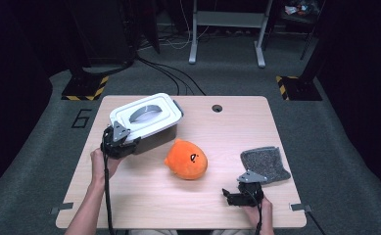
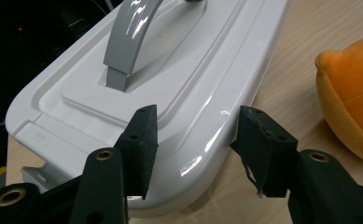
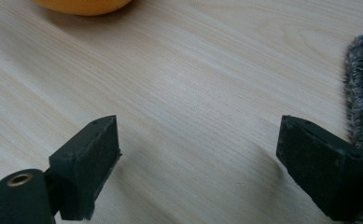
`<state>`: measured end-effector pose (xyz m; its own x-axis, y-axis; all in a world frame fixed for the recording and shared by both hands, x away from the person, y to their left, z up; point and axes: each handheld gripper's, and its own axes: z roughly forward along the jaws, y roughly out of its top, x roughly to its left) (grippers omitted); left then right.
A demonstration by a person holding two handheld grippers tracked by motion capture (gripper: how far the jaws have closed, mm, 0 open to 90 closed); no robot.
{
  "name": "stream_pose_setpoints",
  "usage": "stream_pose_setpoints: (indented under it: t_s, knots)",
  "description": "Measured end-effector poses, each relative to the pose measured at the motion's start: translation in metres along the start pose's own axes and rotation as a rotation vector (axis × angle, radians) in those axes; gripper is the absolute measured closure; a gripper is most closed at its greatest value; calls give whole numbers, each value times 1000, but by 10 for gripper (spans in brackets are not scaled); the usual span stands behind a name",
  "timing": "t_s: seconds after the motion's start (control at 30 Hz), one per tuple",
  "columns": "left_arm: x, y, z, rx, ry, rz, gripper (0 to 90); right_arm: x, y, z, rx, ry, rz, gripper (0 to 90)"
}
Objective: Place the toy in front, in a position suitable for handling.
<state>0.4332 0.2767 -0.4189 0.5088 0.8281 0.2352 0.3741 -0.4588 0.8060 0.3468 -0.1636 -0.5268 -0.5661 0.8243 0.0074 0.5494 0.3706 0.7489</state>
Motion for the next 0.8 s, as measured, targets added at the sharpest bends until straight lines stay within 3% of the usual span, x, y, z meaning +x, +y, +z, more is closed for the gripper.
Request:
stream_pose_setpoints:
  t_s: [0.13, 0.23, 0.33, 0.63, 0.8]
  knots:
    - [-3, -1, -11, -74, -31, -54, 321, 0, 0, 0, -8, 0, -1, 123]
    - [-9, 0, -19, -92, -67, -60, 244, -1, 0, 0, -8, 4, 0, 123]
    - [-17, 3, -22, -81, -116, -64, 159, -1, 0, -1, -12, 5, 15, 123]
    - [-44, 4, -10, -27, -254, -76, 42, -2, -1, -1, -16, 3, 12, 122]
    - [-56, 4, -1, 4, -304, -72, 0, -2, -1, -2, -13, 9, 11, 122]
